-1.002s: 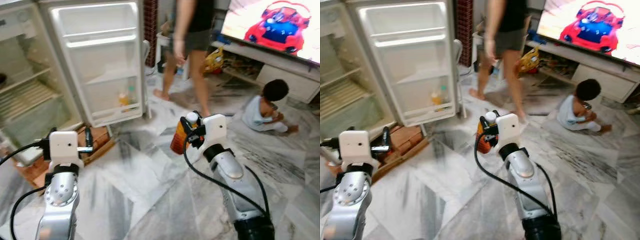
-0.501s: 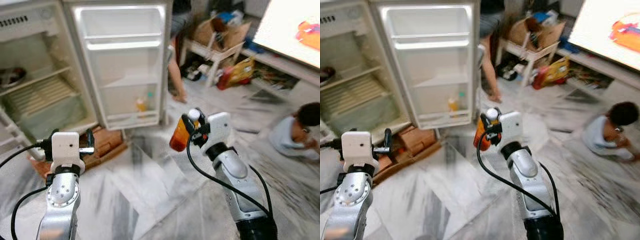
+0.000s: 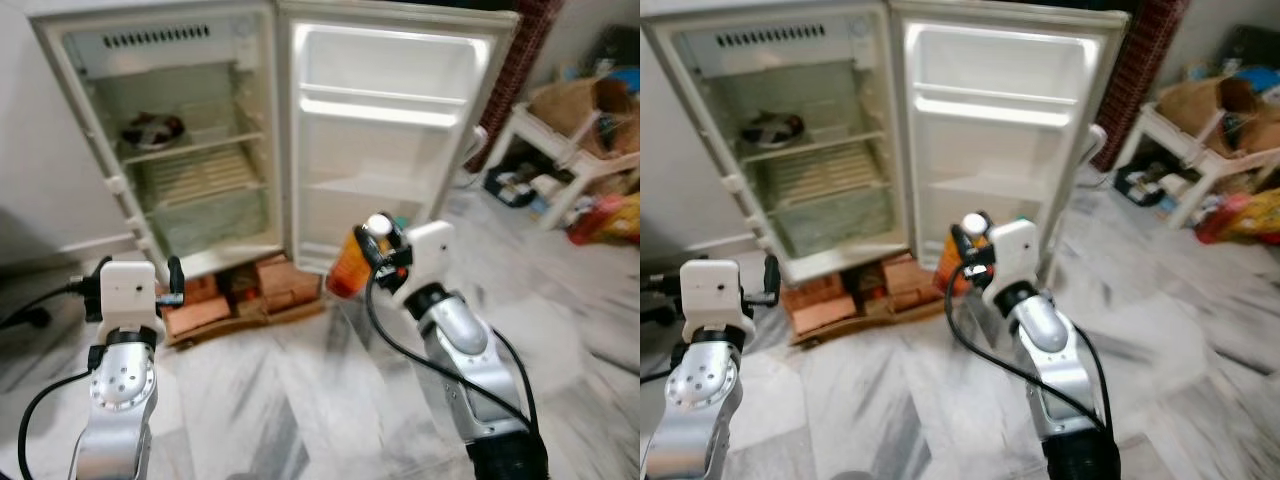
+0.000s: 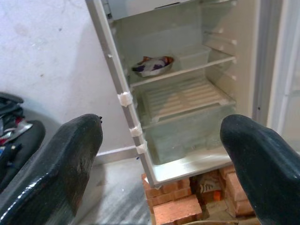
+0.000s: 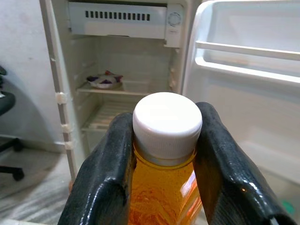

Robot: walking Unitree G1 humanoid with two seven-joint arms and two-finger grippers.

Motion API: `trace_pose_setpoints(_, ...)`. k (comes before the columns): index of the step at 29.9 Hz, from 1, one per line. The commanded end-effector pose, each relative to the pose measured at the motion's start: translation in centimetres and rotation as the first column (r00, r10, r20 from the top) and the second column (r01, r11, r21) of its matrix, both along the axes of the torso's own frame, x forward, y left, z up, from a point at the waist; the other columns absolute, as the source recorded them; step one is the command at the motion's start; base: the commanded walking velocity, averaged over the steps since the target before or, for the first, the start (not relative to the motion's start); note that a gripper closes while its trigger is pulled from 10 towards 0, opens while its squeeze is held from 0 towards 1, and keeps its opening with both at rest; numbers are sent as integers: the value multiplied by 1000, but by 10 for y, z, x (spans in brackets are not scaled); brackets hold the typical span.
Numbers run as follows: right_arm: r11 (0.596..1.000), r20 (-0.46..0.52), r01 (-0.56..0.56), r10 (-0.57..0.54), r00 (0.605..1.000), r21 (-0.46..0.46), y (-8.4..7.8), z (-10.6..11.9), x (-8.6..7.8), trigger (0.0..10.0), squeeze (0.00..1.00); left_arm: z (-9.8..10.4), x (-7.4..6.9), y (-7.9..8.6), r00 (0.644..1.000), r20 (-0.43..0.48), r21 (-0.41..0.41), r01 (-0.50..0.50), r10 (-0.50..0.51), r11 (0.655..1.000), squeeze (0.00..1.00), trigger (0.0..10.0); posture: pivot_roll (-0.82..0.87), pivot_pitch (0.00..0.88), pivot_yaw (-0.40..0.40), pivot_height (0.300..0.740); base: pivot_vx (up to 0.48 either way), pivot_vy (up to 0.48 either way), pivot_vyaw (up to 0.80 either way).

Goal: Restocking fridge

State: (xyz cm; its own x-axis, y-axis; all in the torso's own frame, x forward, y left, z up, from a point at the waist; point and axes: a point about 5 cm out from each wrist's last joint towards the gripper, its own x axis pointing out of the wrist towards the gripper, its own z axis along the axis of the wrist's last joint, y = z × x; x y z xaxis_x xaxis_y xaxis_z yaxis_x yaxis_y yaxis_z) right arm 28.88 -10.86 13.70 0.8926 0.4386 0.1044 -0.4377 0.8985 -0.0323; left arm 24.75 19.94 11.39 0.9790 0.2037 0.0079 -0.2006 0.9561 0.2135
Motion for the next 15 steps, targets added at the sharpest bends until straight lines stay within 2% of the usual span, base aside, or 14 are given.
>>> trace_pose_setpoints(1, 1000, 29, 28, -28, 999, -2, -9, 5, 2, 10000, 0, -1, 0, -7, 1000, -10, -7, 22, -22, 1000, 0, 10000, 82, 36, -40, 740, 439, 0, 781)
trace_pose_setpoints(5, 1000, 19, 19, -19, 1000, 9, -6, 4, 0, 10000, 0, -1, 0, -6, 1000, -12, -4, 22, -22, 1000, 0, 10000, 83, 41, -38, 740, 480, 0, 613)
trace_pose_setpoints(15, 1000, 40, 25, -24, 999, -10, -3, 8, 1, 10000, 0, 5, 6, -7, 999, 1, -3, 34, -34, 999, 0, 10000, 79, 66, -26, 740, 480, 0, 0)
